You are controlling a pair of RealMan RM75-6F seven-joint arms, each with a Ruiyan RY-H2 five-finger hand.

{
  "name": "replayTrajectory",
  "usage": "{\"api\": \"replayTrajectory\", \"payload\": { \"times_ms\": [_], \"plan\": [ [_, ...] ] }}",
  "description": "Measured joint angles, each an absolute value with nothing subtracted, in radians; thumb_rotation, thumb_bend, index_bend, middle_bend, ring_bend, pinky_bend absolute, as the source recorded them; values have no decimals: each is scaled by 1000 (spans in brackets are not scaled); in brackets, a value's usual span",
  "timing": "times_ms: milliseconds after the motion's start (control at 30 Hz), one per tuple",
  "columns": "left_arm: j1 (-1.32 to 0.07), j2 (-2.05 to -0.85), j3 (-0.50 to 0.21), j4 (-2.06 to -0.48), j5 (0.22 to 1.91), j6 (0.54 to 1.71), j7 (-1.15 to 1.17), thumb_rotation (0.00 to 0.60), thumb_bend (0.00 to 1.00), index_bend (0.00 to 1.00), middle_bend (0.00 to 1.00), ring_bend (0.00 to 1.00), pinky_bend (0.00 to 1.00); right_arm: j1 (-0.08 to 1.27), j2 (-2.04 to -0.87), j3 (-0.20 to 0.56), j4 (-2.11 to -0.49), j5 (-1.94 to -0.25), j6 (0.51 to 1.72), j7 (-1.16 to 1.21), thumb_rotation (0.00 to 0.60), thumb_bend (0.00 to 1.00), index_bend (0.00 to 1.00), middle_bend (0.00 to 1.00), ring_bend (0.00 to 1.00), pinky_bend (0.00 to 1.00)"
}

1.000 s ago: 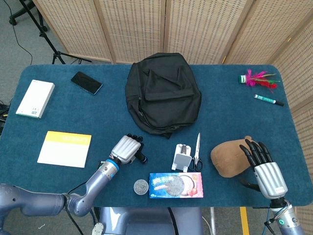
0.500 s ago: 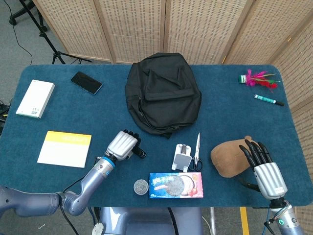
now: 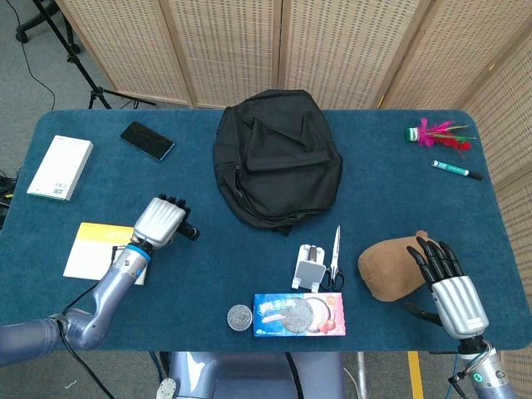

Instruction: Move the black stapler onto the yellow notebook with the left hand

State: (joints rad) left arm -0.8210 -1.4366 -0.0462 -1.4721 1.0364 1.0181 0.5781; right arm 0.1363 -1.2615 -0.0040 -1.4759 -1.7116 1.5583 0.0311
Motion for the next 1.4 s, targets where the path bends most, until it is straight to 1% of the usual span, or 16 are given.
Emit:
{"api": "replayTrajectory", "payload": {
  "times_ms": [267,467,733,900,1167,1267,1400],
  "plan": [
    [-732,-1346,6,-1447,1084,1028,476,600,463,763,413,375,387,135,-1263,-7,-1479,-1718,1561,26,600,105,3,0,0,0],
    [-670,-1309,35,-1442,1119,1058,434,600,463,768,418,393,403,136,-1263,-9,-1480,-1722,1559,22,600,105,2,0,0,0],
    [-591,-1256,78,-1454,1158,1088,409,600,463,767,418,393,403,135,-1262,-18,-1481,-1736,1561,23,600,105,2,0,0,0],
    [-563,-1250,94,-1428,1179,1070,375,600,461,768,418,393,403,133,-1261,-18,-1483,-1737,1565,23,600,105,3,0,0,0],
    [-545,-1280,90,-1360,1184,1023,361,600,456,767,418,392,402,134,-1261,-19,-1483,-1738,1564,22,600,105,2,0,0,0],
    [-540,-1294,89,-1343,1186,1008,361,600,428,767,418,391,401,133,-1262,-17,-1482,-1736,1565,25,600,105,3,0,0,0],
    [-536,-1305,81,-1325,1191,990,353,600,362,766,416,392,400,133,-1266,-17,-1479,-1739,1568,23,600,105,2,0,0,0]
  ]
}}
